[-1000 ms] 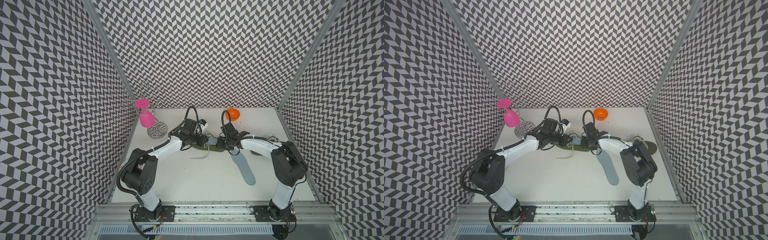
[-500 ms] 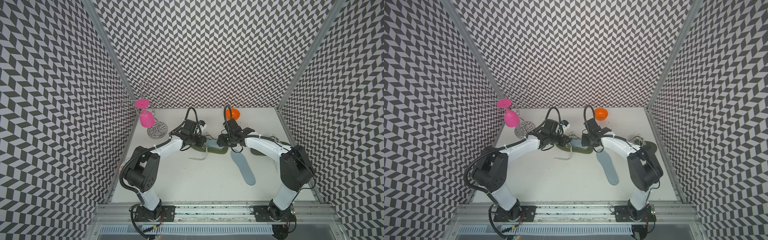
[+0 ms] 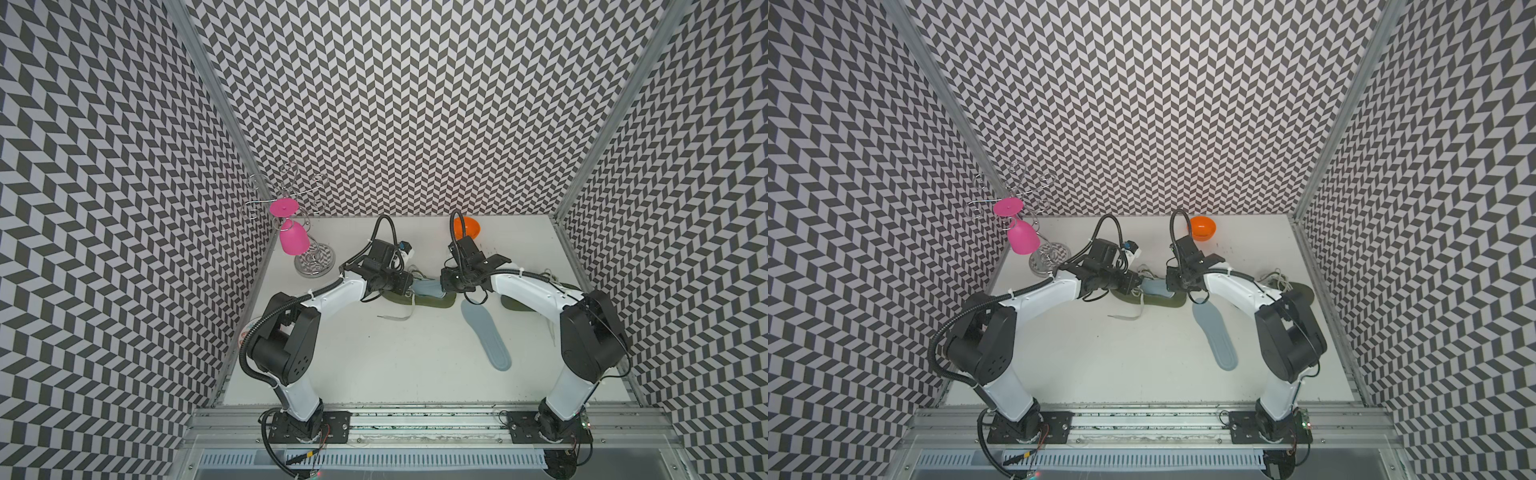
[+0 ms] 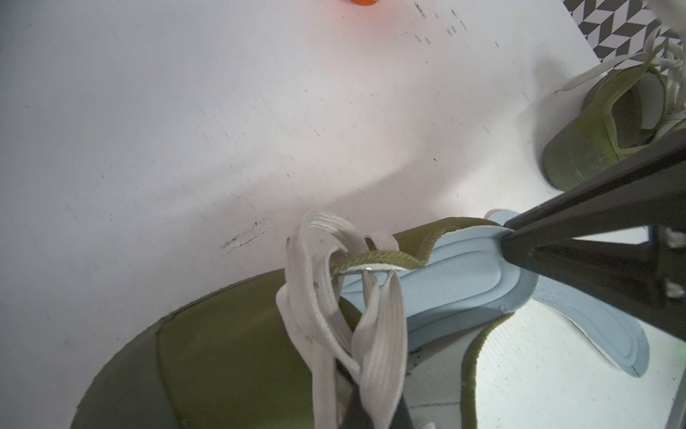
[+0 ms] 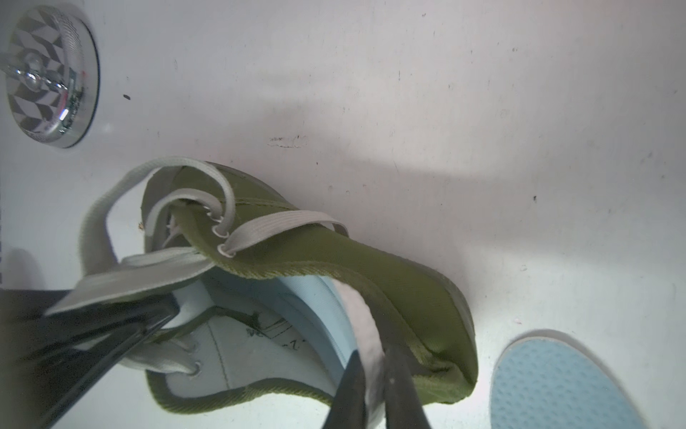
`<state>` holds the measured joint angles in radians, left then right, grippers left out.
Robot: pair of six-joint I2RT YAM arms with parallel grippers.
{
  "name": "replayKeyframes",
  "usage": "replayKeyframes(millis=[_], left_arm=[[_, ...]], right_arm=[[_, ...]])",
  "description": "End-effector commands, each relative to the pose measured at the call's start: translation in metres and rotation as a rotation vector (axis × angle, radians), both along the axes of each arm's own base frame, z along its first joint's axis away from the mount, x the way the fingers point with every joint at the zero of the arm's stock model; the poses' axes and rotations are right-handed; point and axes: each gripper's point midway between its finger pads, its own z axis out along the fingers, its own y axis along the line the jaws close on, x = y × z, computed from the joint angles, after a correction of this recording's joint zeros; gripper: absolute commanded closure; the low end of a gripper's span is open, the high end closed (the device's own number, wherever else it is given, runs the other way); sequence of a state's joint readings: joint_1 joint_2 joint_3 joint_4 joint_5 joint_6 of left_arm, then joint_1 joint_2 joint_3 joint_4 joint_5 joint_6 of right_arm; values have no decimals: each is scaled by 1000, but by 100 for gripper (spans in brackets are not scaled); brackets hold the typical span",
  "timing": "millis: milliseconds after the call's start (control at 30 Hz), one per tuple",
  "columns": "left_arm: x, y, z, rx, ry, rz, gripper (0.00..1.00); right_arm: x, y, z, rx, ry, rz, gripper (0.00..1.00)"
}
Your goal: Insert the insole into the shoe
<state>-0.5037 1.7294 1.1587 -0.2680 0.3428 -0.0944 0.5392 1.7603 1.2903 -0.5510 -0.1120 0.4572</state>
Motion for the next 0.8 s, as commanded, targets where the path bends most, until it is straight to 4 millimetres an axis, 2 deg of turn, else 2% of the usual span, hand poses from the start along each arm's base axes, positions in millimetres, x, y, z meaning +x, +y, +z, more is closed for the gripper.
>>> replayKeyframes(millis=[0,267,433,600,767], left_arm=[[7,-14,30,-55,-78,-35,100],[0,-25,38,-90,-96,-83,100],[-3,-30,44,-113,-105,-104,100],[1,-25,45,-99,-113,-73,100],[5,-22,54,-115,-125,-60,100]], right_arm=[[4,18,1,86,-4,28,93],[4,32,-20,69,46,51,96],[6,30,-27,27,44,30,96],[8,9,-31,-151,15,19,96],[-3,-13,-46,-249,8,7,98]])
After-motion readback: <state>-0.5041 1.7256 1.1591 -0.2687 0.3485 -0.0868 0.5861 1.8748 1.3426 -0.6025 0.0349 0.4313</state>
